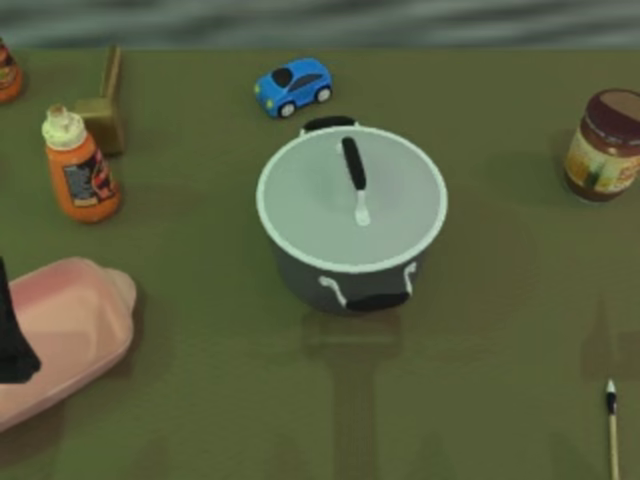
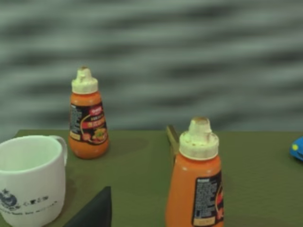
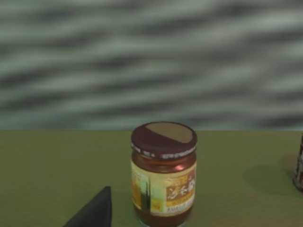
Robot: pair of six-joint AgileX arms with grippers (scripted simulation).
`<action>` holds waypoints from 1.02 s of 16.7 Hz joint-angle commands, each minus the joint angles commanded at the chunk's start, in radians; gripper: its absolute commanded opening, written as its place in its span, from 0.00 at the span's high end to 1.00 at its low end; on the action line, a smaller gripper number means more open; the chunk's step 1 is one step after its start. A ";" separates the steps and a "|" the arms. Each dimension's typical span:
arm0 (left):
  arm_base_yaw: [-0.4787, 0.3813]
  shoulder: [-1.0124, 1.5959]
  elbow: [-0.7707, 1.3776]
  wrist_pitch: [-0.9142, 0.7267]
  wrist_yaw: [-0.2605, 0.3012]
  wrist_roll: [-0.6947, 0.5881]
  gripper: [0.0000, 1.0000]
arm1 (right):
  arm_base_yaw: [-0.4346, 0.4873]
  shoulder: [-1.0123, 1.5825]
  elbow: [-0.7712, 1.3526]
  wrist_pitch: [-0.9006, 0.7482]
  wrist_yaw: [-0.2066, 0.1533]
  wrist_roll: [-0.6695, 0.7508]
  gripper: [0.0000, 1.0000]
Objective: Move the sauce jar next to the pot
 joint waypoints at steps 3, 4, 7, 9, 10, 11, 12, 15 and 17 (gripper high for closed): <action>0.000 0.000 0.000 0.000 0.000 0.000 0.00 | 0.001 0.006 0.008 -0.004 -0.001 -0.002 0.00; 0.000 0.000 0.000 0.000 0.000 0.000 0.00 | 0.002 0.020 0.023 -0.013 -0.003 -0.006 0.00; 0.000 0.000 0.000 0.000 0.000 0.000 0.00 | 0.008 0.112 0.123 -0.072 -0.012 -0.031 0.00; 0.000 0.000 0.000 0.000 0.000 0.000 0.00 | 0.010 0.211 0.227 -0.134 -0.017 -0.058 0.00; 0.000 0.000 0.000 0.000 0.000 0.000 0.00 | 0.010 0.272 0.290 -0.172 -0.019 -0.075 0.00; 0.000 0.000 0.000 0.000 0.000 0.000 0.00 | 0.010 0.339 0.359 -0.213 -0.021 -0.093 0.00; 0.000 0.000 0.000 0.000 0.000 0.000 0.00 | 0.010 0.410 0.432 -0.257 -0.023 -0.112 0.00; 0.000 0.000 0.000 0.000 0.000 0.000 0.00 | 0.006 0.658 0.688 -0.408 -0.026 -0.179 0.00; 0.000 0.000 0.000 0.000 0.000 0.000 0.00 | 0.002 0.842 0.880 -0.519 -0.027 -0.230 0.00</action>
